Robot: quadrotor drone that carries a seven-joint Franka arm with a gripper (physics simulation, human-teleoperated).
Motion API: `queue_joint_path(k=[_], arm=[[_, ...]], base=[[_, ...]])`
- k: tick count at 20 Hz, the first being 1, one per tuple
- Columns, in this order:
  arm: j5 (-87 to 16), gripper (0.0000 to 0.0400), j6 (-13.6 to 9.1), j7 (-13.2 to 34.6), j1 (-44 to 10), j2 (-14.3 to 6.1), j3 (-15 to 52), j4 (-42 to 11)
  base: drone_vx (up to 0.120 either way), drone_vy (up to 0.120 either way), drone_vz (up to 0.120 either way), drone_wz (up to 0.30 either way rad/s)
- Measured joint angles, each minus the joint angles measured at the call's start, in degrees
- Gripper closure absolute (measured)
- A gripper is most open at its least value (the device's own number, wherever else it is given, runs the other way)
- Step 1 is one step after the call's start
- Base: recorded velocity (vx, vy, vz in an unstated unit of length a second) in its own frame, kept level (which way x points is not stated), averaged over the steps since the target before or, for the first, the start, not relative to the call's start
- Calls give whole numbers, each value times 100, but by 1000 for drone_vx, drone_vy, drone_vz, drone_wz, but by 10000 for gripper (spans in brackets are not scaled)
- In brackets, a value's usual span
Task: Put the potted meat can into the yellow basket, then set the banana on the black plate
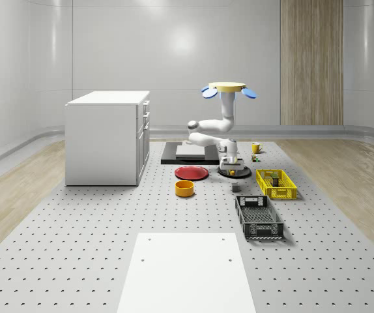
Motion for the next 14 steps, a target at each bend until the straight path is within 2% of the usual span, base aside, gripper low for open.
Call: queue_joint_path(k=[5,14], arm=[[7,207,13,2,-7,-14,2,1],[18,207,35,11,-18,-37,5,3]], base=[[-120,120,0,0],[-120,0,0,0]])
